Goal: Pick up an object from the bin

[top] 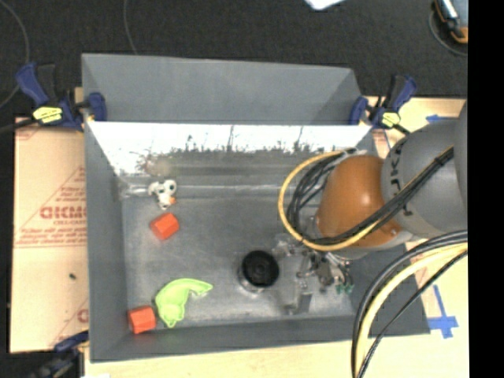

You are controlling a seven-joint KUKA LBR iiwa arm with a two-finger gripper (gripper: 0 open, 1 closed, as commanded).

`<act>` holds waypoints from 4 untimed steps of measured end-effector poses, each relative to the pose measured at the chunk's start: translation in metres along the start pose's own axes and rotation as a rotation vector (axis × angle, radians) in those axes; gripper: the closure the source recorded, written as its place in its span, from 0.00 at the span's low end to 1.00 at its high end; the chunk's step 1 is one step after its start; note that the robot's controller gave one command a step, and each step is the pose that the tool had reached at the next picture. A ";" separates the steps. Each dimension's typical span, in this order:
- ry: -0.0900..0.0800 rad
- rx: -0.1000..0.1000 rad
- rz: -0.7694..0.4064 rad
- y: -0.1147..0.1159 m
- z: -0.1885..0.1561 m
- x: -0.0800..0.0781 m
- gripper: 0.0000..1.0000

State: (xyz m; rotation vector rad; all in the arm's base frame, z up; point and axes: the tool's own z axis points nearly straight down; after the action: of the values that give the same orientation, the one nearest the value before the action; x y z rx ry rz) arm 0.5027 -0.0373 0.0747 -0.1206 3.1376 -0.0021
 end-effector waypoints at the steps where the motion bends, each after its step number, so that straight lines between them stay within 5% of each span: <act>1: -0.009 0.003 -0.049 -0.024 -0.087 -0.036 0.00; 2: 0.001 -0.001 0.178 0.051 -0.025 -0.017 0.00; 3: -0.012 0.004 -0.009 0.038 0.005 -0.038 0.00; 4: -0.001 -0.002 0.212 0.054 0.004 -0.010 1.00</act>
Offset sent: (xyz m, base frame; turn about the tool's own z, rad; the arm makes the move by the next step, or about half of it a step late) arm 0.0136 0.0516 0.0253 0.1823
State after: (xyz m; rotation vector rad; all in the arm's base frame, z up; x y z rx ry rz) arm 0.5090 0.0170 0.0706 0.2127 3.1315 0.0009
